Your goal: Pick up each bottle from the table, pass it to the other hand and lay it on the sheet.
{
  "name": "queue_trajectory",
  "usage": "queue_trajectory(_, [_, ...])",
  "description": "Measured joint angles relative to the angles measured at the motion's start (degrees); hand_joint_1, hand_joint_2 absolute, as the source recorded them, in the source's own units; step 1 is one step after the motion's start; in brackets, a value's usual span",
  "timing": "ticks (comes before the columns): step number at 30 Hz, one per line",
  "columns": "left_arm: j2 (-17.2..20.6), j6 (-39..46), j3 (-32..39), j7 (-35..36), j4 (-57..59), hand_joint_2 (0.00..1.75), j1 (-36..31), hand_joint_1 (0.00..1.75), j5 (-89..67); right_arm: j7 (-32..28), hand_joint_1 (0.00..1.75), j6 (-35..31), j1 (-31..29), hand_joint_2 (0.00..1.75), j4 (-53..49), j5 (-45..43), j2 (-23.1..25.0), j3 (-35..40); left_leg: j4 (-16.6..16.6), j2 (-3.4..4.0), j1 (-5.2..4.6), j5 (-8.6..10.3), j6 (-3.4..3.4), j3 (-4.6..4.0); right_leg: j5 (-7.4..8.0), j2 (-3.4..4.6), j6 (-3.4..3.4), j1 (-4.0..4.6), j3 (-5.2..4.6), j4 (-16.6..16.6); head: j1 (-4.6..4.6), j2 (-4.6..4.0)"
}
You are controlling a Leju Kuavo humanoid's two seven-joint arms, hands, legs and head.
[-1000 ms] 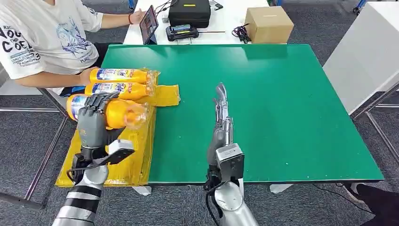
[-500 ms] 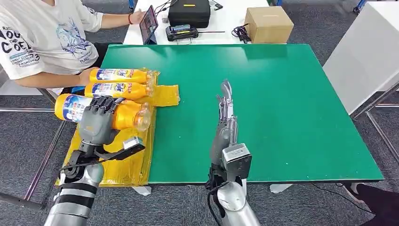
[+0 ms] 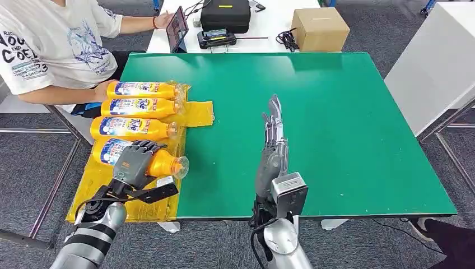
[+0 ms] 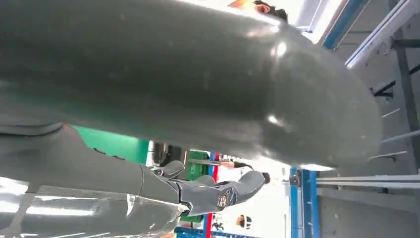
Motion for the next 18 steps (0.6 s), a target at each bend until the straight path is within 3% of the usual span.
queue_trajectory(18, [1.6, -2.3, -1.7, 5.6, 8.0, 1.75, -1.5, 1.75, -5.7, 1.4, 0.0, 2.5, 0.0, 0.0, 0.0, 0.3, 0.0, -0.5, 0.0, 0.0, 0.0, 0.0, 0.0, -0.01, 0.0, 0.0, 0.0, 0.0, 0.0, 0.0, 0.02, 0.0])
